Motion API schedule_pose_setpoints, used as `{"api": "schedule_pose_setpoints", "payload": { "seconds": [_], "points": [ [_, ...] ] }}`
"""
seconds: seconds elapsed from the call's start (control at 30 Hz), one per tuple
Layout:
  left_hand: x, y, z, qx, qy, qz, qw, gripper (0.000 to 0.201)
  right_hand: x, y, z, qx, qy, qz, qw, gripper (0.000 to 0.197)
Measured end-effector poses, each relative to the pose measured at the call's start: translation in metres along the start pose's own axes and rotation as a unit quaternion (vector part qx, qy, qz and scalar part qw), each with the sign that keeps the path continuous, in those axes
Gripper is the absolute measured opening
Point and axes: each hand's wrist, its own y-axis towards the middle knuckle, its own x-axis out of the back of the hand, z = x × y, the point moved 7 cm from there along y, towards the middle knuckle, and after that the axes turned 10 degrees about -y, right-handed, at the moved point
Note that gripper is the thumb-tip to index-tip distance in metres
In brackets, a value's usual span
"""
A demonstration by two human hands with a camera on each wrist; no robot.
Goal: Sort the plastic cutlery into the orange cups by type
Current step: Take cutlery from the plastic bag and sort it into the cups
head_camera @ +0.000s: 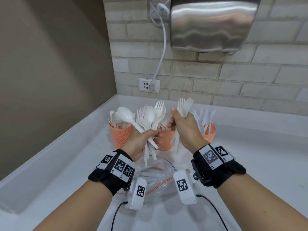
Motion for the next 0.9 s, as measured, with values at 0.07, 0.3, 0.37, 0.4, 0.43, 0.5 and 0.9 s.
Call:
{"api": "schedule_pose_setpoints", "payload": {
  "seconds": [0.07,0.3,0.37,0.4,0.43,0.5,0.9],
  "points": [
    [-0.004,-0.003,-0.004,-0.016,0.012,0.019,1.000,0.013,-0.010,-0.003,0.005,0.011,-0.028,0.040,0.999,0.027],
    [-0.008,-0.010,-0.006,-0.023,0.029,0.059,0.998,0.012,-0.026,-0.005,0.009,0.047,-0.076,0.009,0.996,0.027],
    [-0.008,-0.010,-0.004,-0.015,0.025,0.063,0.998,0.011,-0.030,-0.004,0.011,0.037,-0.063,0.024,0.997,0.031],
    [-0.008,-0.011,-0.004,-0.013,0.017,0.063,0.998,0.011,-0.031,-0.005,0.012,0.029,-0.046,0.030,0.998,0.031],
    [-0.007,-0.011,-0.004,-0.016,0.005,0.062,0.998,0.011,-0.032,-0.005,0.015,0.030,-0.027,0.030,0.999,0.029],
    [-0.006,-0.011,-0.005,-0.031,-0.026,0.055,0.998,0.013,-0.031,-0.005,0.023,0.047,0.016,0.026,0.998,0.023],
    [0.021,-0.002,-0.013,-0.053,-0.103,-0.016,0.993,0.018,-0.016,-0.002,0.068,0.235,0.084,-0.077,0.965,0.013]
  ]
}}
